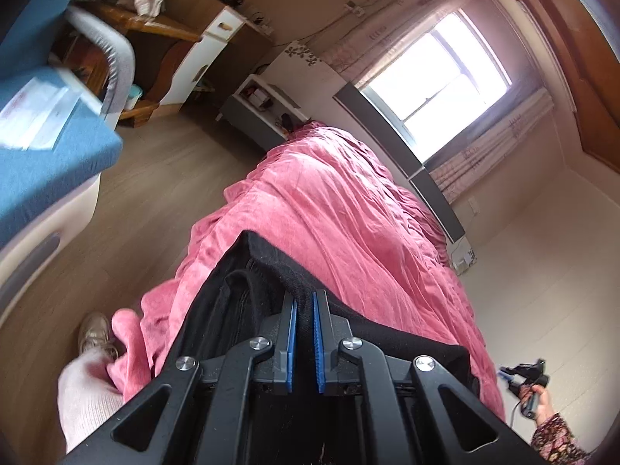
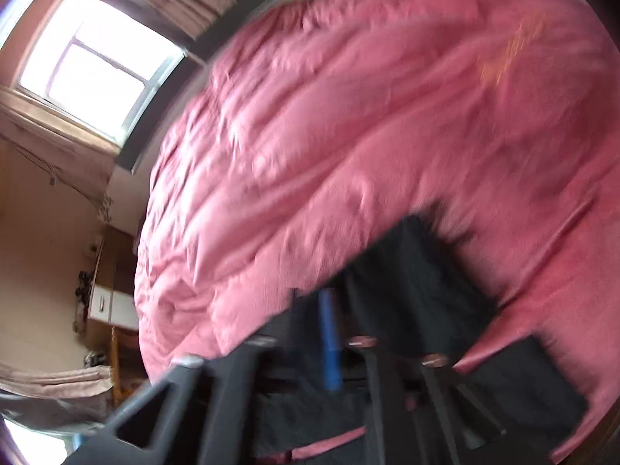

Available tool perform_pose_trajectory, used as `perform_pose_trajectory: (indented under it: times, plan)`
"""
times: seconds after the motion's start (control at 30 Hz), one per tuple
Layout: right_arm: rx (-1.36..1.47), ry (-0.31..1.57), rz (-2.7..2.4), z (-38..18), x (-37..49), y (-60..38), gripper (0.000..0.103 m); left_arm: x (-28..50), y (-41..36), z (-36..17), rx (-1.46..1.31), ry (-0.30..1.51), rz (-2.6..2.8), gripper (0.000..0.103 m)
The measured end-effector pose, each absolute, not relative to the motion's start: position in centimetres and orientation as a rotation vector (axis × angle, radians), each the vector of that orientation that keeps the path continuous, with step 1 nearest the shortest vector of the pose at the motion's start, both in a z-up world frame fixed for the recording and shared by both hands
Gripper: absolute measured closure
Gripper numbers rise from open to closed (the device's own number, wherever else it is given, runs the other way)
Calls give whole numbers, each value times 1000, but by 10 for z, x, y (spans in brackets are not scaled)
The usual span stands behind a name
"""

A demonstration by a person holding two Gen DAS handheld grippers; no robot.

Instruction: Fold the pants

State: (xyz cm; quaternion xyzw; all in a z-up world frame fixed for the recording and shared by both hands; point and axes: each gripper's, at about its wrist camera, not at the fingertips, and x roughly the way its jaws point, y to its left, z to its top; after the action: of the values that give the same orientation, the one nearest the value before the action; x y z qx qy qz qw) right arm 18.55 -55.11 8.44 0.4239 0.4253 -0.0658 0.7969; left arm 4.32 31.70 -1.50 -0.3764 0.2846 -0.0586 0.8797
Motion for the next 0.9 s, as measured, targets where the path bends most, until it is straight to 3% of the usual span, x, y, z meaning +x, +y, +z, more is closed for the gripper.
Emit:
perform_pose_trajectory:
  times: [0.03,0.07,0.37,0.4,0.43,0.5,0.67,0.9]
  plan:
    - [950,951,-147,71,192,-547,46,39,317,-18,-802,593,-116,96]
    - [974,983,-173,61,204,-542,42,36,317,-21,-813,592,-112,96]
    - [908,1226,-437,17,276,-505,43,8,325,-53,-881,635,-60,96]
    - [870,1254,-464,14,278,-501,48,6,326,-56,-889,640,-56,96]
    - [834,1269,-486,11,279,-497,66,6,327,-59,-897,647,-54,96]
    - [821,1271,-460,4,272,-494,93,7,327,-63,-900,656,-55,96]
    - [930,1111,-335,23,237,-507,96,16,329,-57,-905,643,-71,96]
    - [1030,690,-33,85,142,-529,96,10,334,-16,-879,514,-133,96]
